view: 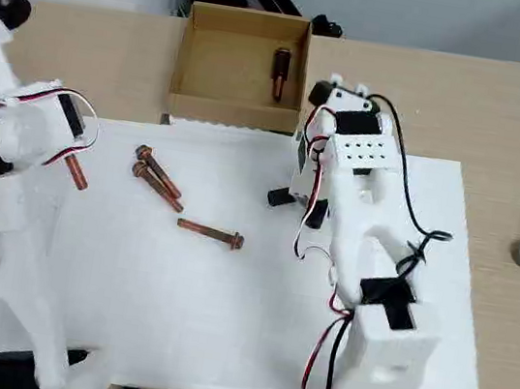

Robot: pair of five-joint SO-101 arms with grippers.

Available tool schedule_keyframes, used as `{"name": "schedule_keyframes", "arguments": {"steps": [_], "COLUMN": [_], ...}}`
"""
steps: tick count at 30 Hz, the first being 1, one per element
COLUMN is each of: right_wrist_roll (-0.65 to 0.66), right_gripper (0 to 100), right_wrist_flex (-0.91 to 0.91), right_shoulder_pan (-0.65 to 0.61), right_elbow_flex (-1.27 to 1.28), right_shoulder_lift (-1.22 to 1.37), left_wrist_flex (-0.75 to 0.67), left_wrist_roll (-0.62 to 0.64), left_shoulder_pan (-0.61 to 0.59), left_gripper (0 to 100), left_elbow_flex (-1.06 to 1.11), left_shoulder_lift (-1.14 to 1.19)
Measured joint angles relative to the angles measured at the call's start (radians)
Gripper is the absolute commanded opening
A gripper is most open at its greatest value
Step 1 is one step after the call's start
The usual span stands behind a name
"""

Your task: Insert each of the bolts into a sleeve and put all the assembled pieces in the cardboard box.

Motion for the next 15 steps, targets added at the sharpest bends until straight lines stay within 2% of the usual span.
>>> {"name": "schedule_keyframes", "arguments": {"steps": [15], "right_wrist_roll": [0.0], "right_gripper": [13.2], "right_wrist_flex": [-0.075], "right_shoulder_pan": [0.0], "right_elbow_flex": [0.0], "right_shoulder_lift": [0.043], "left_wrist_flex": [0.0], "left_wrist_roll": [-0.023], "left_shoulder_pan": [0.0], "left_gripper": [0], "left_elbow_flex": [0.0], "left_shoulder_lift": [0.0]}}
